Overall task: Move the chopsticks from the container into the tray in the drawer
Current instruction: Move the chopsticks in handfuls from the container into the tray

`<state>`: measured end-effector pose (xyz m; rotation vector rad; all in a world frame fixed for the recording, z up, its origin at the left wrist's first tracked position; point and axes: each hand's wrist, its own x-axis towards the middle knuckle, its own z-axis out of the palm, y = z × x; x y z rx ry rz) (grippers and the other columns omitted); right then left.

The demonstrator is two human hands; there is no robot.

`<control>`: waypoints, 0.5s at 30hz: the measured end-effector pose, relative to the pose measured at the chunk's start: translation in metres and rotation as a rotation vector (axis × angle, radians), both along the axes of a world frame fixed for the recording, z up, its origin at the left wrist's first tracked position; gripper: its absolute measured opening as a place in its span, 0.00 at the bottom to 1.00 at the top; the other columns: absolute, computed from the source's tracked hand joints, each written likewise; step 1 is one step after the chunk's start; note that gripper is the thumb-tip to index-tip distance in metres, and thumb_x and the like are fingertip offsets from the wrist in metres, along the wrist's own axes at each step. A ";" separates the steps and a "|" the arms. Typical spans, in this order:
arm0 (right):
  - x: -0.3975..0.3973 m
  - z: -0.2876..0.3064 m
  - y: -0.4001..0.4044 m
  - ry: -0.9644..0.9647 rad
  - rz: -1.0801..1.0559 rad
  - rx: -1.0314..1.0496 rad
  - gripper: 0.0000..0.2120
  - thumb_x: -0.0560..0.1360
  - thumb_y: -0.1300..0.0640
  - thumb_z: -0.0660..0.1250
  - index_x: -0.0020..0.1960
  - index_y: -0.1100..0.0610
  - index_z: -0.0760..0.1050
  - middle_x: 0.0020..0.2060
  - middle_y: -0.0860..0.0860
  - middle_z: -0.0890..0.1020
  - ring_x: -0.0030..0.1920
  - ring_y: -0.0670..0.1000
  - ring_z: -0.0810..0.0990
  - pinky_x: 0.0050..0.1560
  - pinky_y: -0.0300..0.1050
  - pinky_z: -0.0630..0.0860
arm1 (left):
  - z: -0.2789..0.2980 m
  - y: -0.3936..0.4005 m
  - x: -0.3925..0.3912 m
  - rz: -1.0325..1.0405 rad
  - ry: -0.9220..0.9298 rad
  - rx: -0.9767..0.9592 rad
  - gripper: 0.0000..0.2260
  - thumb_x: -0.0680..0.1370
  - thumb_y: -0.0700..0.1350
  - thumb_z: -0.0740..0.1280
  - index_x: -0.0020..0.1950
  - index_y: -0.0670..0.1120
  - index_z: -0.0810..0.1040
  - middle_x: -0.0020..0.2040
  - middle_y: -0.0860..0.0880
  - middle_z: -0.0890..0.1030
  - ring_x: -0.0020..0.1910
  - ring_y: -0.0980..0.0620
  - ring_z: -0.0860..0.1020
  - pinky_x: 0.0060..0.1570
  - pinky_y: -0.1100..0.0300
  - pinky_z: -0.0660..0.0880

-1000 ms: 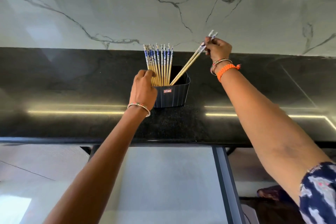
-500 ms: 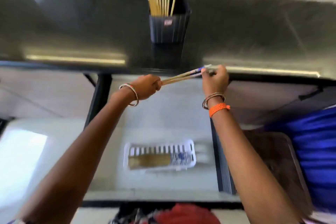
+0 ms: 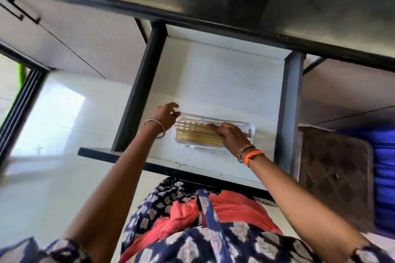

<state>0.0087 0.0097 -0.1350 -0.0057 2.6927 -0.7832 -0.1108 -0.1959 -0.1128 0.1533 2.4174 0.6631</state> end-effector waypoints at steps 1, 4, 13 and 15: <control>0.001 -0.002 0.000 0.023 0.009 0.035 0.27 0.73 0.72 0.60 0.67 0.50 0.71 0.39 0.59 0.78 0.44 0.59 0.79 0.42 0.48 0.74 | -0.006 -0.003 0.004 0.009 -0.072 -0.011 0.16 0.77 0.45 0.64 0.63 0.43 0.74 0.61 0.41 0.79 0.60 0.41 0.76 0.62 0.52 0.70; 0.002 -0.007 0.002 0.059 0.020 0.128 0.35 0.68 0.77 0.58 0.69 0.50 0.69 0.39 0.60 0.77 0.44 0.59 0.78 0.42 0.48 0.73 | -0.018 -0.006 0.018 -0.050 -0.155 -0.058 0.15 0.77 0.43 0.63 0.63 0.41 0.73 0.59 0.38 0.79 0.57 0.41 0.77 0.57 0.51 0.73; -0.015 -0.013 -0.005 -0.097 0.148 0.230 0.21 0.77 0.67 0.58 0.69 0.57 0.67 0.58 0.66 0.75 0.58 0.65 0.75 0.55 0.57 0.71 | -0.028 -0.004 0.032 0.044 -0.129 -0.045 0.12 0.77 0.39 0.59 0.58 0.37 0.75 0.53 0.34 0.80 0.52 0.36 0.77 0.47 0.52 0.73; -0.012 -0.012 -0.004 -0.074 0.156 0.255 0.12 0.80 0.61 0.57 0.61 0.56 0.72 0.52 0.64 0.76 0.53 0.62 0.77 0.45 0.49 0.70 | -0.028 -0.004 0.032 0.046 -0.132 -0.043 0.12 0.77 0.38 0.59 0.58 0.38 0.75 0.53 0.34 0.80 0.51 0.37 0.77 0.46 0.53 0.72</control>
